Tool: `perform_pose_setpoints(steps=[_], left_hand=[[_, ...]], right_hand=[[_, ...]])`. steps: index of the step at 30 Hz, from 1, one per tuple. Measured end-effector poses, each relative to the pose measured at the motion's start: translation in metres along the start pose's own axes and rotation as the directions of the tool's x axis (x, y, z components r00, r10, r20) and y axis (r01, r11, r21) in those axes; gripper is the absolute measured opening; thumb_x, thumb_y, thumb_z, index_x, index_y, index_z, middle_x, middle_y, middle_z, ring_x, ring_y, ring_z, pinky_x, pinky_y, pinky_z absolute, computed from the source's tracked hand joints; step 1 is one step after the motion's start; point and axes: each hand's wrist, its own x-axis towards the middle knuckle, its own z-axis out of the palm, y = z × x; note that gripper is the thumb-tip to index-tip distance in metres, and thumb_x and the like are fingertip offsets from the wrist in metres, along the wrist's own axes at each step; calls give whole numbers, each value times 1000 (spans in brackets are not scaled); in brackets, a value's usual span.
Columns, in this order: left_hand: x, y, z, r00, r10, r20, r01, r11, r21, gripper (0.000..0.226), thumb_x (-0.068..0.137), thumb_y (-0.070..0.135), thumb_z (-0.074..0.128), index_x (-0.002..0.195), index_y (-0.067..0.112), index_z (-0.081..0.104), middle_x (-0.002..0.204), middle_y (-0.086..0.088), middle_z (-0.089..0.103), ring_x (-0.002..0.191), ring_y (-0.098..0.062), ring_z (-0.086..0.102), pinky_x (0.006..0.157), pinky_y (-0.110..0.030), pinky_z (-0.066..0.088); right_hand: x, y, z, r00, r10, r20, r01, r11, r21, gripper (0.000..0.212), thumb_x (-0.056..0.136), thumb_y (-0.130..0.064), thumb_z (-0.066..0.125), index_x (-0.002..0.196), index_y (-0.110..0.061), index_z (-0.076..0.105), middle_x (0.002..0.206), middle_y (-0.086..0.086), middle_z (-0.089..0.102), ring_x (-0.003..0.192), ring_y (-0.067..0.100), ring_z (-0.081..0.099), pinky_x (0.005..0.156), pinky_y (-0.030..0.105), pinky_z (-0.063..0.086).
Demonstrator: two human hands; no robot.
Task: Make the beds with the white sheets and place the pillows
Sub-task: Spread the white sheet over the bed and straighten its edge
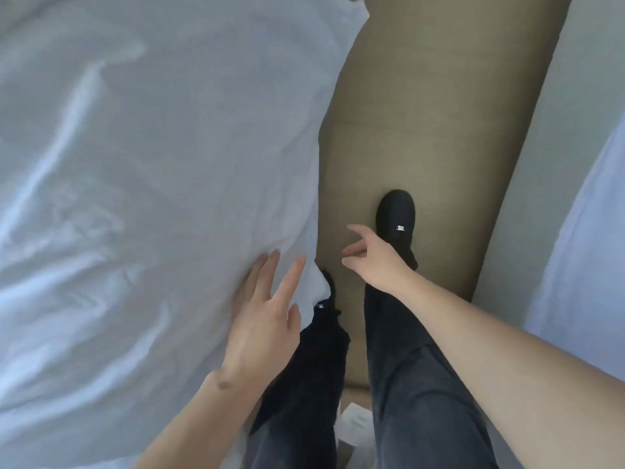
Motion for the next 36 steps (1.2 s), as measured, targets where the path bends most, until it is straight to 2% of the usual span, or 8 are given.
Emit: perform_pose_setpoints(steps=[5, 9, 12, 18, 26, 30, 33, 36], left_hand=[[-17, -24, 74, 997, 53, 55, -55, 998, 36, 84, 86, 12, 65, 154, 34, 20, 158, -10, 29, 147, -29, 27, 113, -50, 37], [-16, -37, 118, 988, 128, 84, -138, 983, 118, 85, 85, 15, 65, 155, 35, 19, 158, -10, 32, 148, -29, 27, 112, -53, 38], [-13, -43, 131, 987, 143, 68, -154, 970, 186, 86, 85, 15, 66, 155, 33, 19, 158, -11, 32, 149, -29, 24, 115, -52, 33], [-21, -38, 125, 991, 117, 70, -133, 949, 288, 83, 86, 20, 66, 155, 30, 21, 158, -11, 30, 149, -31, 23, 117, -51, 30], [-49, -16, 101, 969, 204, 138, -245, 853, 460, 103, 77, 29, 79, 156, 27, 13, 154, -6, 42, 145, -36, 31, 115, -50, 32], [-74, -2, 95, 940, 293, 178, -342, 828, 445, 110, 73, 8, 81, 156, 22, 9, 150, -5, 47, 144, -34, 36, 114, -49, 35], [-88, 13, 93, 920, 366, 138, -390, 828, 403, 107, 70, -12, 70, 156, 23, 18, 129, -2, 63, 122, -31, 58, 99, -42, 51], [-101, 22, 92, 942, 332, 55, -329, 873, 360, 106, 64, -16, 56, 154, 31, 26, 83, 2, 65, 70, -24, 60, 56, -39, 54]], right_hand=[[32, 88, 90, 980, 133, 149, -185, 888, 421, 96, 86, -12, 70, 156, -38, 10, 142, -6, 54, 105, 4, 54, 70, 12, 39], [81, 124, 138, 972, 92, 215, -207, 765, 610, 110, 81, -22, 77, 156, -39, 0, 157, -3, 35, 127, 8, 43, 101, 26, 33], [104, 119, 148, 976, 18, 217, -174, 668, 723, 109, 80, -31, 78, 156, -38, 1, 150, -8, 42, 129, 13, 44, 98, 32, 31], [72, 98, 140, 928, -273, 252, 32, 735, 677, 57, 83, -27, 77, 134, -31, 53, 125, -13, 67, 113, 9, 64, 100, 37, 51], [-20, 133, 104, 933, -341, 114, 183, 724, 665, 68, 81, -9, 78, 136, -38, 49, 123, -20, 66, 113, -1, 62, 98, 31, 51], [-60, 169, 92, 937, -326, 129, 159, 723, 672, 69, 81, -17, 82, 137, -38, 48, 124, -20, 65, 114, 0, 61, 98, 31, 51], [-90, 189, 88, 943, -313, 118, 161, 734, 660, 68, 80, -19, 82, 135, -38, 47, 122, -21, 64, 113, -1, 60, 96, 29, 52], [-112, 204, 94, 953, -278, 120, 127, 727, 674, 71, 76, -20, 85, 134, -34, 48, 123, -18, 64, 114, 3, 61, 100, 36, 52]])
